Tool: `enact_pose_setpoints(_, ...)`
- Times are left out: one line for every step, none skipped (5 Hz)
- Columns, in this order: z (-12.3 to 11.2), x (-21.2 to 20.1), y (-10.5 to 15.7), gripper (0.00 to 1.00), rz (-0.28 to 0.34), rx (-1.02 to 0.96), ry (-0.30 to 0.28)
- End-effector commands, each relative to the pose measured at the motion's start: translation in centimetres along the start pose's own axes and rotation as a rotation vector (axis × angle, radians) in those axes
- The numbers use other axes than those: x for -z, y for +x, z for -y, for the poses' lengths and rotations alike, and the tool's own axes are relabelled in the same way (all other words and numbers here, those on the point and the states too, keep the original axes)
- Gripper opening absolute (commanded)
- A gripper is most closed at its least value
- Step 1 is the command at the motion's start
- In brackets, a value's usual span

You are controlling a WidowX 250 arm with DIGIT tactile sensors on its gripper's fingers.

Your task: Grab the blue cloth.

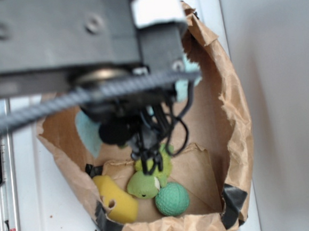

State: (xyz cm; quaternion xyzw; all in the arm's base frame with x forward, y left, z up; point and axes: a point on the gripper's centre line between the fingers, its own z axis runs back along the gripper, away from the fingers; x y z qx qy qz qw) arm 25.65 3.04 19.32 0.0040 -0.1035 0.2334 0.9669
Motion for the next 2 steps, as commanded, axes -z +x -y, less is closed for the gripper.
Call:
enact_pose_setpoints(-0.34,-4.67,0.58,0.00,0.062,-0.030,-0.047)
enact_pose_setpoints(-0.02,-4.64,0.42,0.00,0.069,-0.026,-0.033)
